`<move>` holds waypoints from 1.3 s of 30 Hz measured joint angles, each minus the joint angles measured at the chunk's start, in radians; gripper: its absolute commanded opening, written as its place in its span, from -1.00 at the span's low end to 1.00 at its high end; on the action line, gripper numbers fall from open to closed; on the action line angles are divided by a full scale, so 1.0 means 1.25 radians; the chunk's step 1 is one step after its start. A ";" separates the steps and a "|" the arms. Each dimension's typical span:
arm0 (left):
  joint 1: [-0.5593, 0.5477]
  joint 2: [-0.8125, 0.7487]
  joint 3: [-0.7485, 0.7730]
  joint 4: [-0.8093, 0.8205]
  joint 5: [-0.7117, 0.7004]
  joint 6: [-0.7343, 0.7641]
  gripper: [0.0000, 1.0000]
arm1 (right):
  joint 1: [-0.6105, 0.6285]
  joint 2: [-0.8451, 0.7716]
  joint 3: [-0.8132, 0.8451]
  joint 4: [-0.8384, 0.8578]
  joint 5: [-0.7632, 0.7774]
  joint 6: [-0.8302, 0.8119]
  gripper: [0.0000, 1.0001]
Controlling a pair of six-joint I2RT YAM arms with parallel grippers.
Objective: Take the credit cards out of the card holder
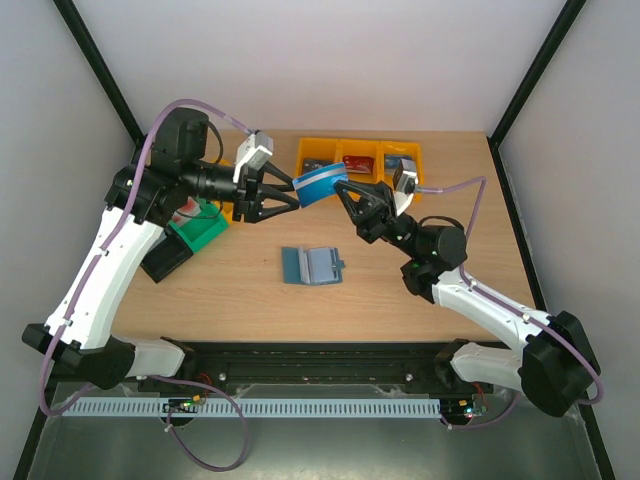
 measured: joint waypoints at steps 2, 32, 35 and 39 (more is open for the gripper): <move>0.000 0.000 0.000 -0.002 0.000 0.004 0.28 | 0.000 0.000 0.001 -0.005 0.000 -0.004 -0.97; 0.018 -0.031 -0.034 -0.009 -0.028 0.044 0.09 | 0.005 -0.053 0.067 -0.258 -0.054 -0.144 -0.97; 0.018 -0.029 -0.034 0.020 -0.027 0.018 -0.29 | 0.005 -0.043 0.067 -0.242 -0.063 -0.124 -0.97; 0.018 -0.023 -0.032 0.042 -0.022 -0.010 -0.76 | 0.005 -0.031 0.067 -0.230 -0.069 -0.109 -0.97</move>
